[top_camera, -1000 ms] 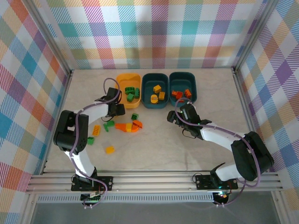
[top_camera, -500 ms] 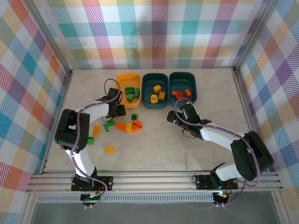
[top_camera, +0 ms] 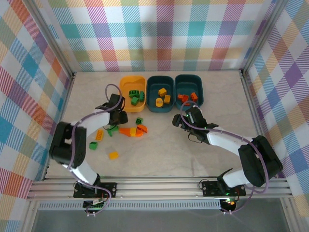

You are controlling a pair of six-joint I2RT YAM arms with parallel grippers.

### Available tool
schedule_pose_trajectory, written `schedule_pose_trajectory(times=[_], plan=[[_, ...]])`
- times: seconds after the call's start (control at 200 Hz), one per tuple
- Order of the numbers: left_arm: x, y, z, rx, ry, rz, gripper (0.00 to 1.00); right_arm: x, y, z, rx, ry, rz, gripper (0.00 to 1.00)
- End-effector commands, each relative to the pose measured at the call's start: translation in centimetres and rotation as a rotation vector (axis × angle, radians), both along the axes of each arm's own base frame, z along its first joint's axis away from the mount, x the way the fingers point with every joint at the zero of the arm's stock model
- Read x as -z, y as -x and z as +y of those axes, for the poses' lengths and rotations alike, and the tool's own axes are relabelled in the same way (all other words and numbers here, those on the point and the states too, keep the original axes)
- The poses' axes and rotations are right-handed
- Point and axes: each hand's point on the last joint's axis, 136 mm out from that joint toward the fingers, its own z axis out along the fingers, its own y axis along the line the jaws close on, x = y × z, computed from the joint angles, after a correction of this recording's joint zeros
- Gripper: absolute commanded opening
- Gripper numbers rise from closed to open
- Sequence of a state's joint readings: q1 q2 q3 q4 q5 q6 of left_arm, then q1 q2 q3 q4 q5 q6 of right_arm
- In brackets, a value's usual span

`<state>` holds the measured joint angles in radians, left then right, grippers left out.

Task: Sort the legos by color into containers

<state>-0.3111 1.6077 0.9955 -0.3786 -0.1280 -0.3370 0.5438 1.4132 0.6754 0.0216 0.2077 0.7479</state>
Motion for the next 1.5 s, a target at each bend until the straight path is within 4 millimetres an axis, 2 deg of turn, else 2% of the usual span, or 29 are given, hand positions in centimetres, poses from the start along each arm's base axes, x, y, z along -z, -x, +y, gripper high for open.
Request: schedule_pose_trajectory(times=[0.0,0.1,0.22,0.32,0.37,0.405,0.455,0.555,0.66,0.79,0.83,0.93,0.995,1.045,1.075,1.115,1.135,1.215,1.325,1.43,1.495], plan=[[-5.7,1.2,-1.4,-0.001,0.062,-0.129,0.38,-0.8,-0.6,0.2,0.0,0.002,-0.021,1.0],[-8.8,0.9,-4.1,0.04,0.164,-0.193,0.39,-0.9,-0.6,-0.1,0.021,0.002,-0.03,1.0],[-10.5,-1.1,-9.7,0.158,0.228,-0.203,0.4,-0.6,-0.6,-0.8,0.058,0.008,-0.035,1.0],[-10.6,-4.0,-14.3,0.234,0.263,-0.189,0.4,-0.5,-0.7,-1.0,0.066,0.017,-0.034,1.0],[-9.3,-5.5,-16.1,0.256,0.275,-0.154,0.4,-0.3,-0.7,-1.1,0.07,0.024,-0.03,1.0],[-9.4,-6.6,-17.6,0.28,0.304,-0.149,0.4,-0.3,-0.8,-1.2,0.072,0.028,-0.03,1.0],[-8.4,-8.0,-19.2,0.297,0.319,-0.122,0.4,-0.3,-0.8,-1.4,0.075,0.031,-0.031,1.0],[-6.9,-10.2,-21.0,0.309,0.308,-0.082,0.4,-0.6,-0.8,-1.6,0.079,0.032,-0.037,1.0],[-5.7,-12.0,-21.8,0.306,0.282,-0.062,0.44,-0.9,-0.8,-1.7,0.078,0.028,-0.046,1.0],[-5.1,-13.5,-22.3,0.293,0.263,-0.054,0.64,-0.9,-0.8,-1.5,0.07,0.028,-0.044,1.0],[-5.5,-13.8,-22.3,0.288,0.258,-0.062,0.73,-0.8,-0.8,-1.6,0.069,0.029,-0.04,1.0],[-7.5,-13.7,-21.9,0.283,0.257,-0.102,0.82,-1.0,-0.7,-1.6,0.069,0.029,-0.042,1.0],[-9.4,-12.9,-21.0,0.269,0.252,-0.15,0.84,-1.1,-0.7,-1.6,0.063,0.031,-0.048,1.0],[-10.6,-11.9,-19.5,0.24,0.24,-0.187,0.86,-1.5,-0.7,-1.4,0.05,0.025,-0.059,1.0],[-11.4,-11.1,-18.3,0.211,0.226,-0.218,0.87,-1.7,-0.7,-1.2,0.037,0.022,-0.066,1.0],[-11.7,-10.0,-15.9,0.138,0.193,-0.244,0.9,-1.8,-0.6,-1.0,0.025,0.021,-0.072,1.0],[-12.5,-9.5,-14.5,0.094,0.188,-0.265,0.91,-1.9,-0.7,-0.9,0.018,0.019,-0.073,1.0],[-11.6,-6.1,-8.1,-0.115,0.149,-0.243,0.94,-1.7,-0.6,-0.1,-0.008,0.013,-0.064,0.99],[-8.2,1.2,1.8,-0.461,0.078,-0.135,1.0,-1.4,-0.4,1.0,-0.041,0.004,-0.047,0.99],[-5.6,8.7,8.5,-0.721,0.091,-0.066,1.0,-1.2,-0.3,1.5,-0.054,0.002,-0.04,0.98],[-3.9,13.0,11.2,-0.876,0.136,-0.038,1.0,-1.1,-0.2,1.7,-0.058,-0.001,-0.034,0.98]])
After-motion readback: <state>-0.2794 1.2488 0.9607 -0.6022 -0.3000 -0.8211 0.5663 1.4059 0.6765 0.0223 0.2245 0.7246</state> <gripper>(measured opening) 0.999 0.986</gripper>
